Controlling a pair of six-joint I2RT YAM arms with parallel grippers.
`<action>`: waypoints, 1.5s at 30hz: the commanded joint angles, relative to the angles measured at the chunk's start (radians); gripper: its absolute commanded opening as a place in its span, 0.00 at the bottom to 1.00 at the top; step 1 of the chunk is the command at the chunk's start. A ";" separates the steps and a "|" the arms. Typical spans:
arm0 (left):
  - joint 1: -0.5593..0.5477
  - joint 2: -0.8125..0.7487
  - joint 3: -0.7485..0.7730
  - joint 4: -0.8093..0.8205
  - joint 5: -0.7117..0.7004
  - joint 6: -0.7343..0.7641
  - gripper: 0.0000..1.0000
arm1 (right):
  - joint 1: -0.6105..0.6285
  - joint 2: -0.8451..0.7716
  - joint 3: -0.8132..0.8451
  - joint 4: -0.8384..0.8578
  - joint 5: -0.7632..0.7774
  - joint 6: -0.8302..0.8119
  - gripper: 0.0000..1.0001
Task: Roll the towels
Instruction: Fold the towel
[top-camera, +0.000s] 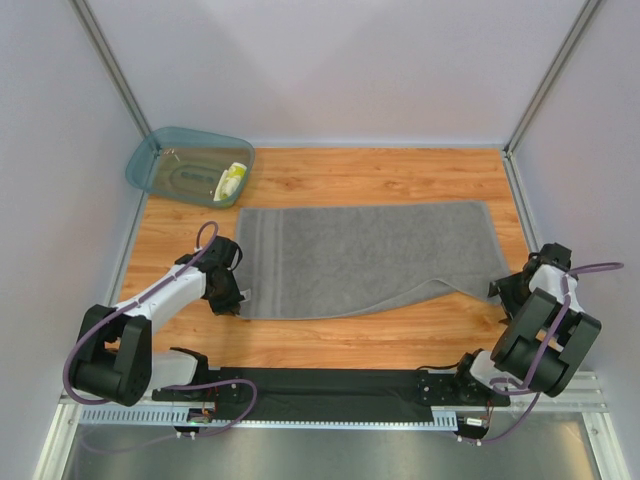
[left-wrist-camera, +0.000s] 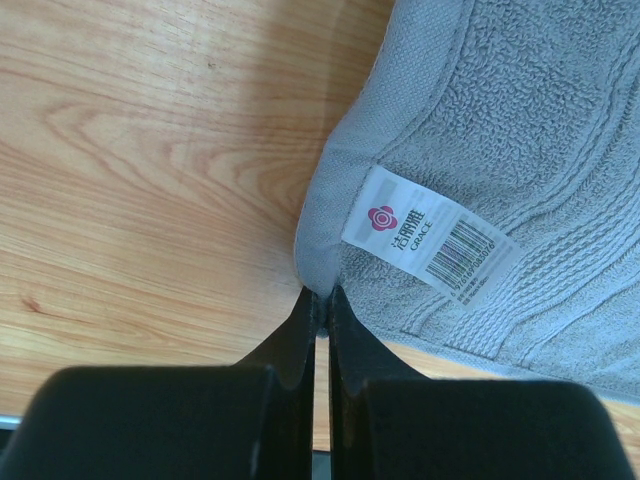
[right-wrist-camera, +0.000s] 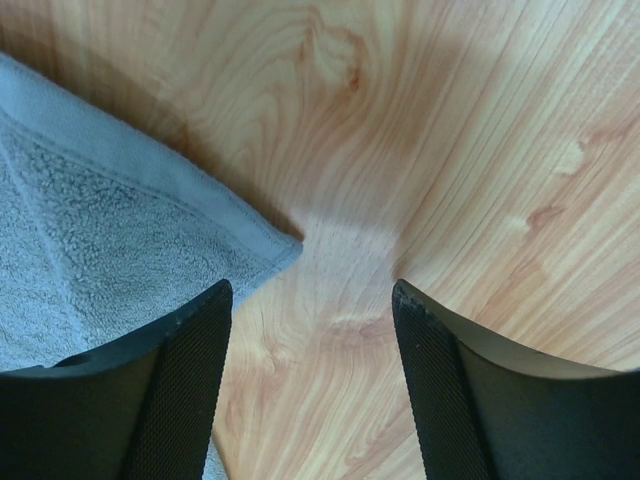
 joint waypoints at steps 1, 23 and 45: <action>-0.002 -0.002 -0.005 0.005 0.005 0.013 0.00 | -0.017 0.033 0.040 0.046 -0.025 -0.014 0.63; -0.002 -0.013 -0.015 0.025 0.031 0.022 0.00 | -0.024 0.112 0.069 0.076 -0.036 -0.007 0.00; -0.005 -0.290 0.045 -0.153 0.106 -0.044 0.00 | -0.030 -0.367 0.118 -0.198 -0.153 -0.045 0.00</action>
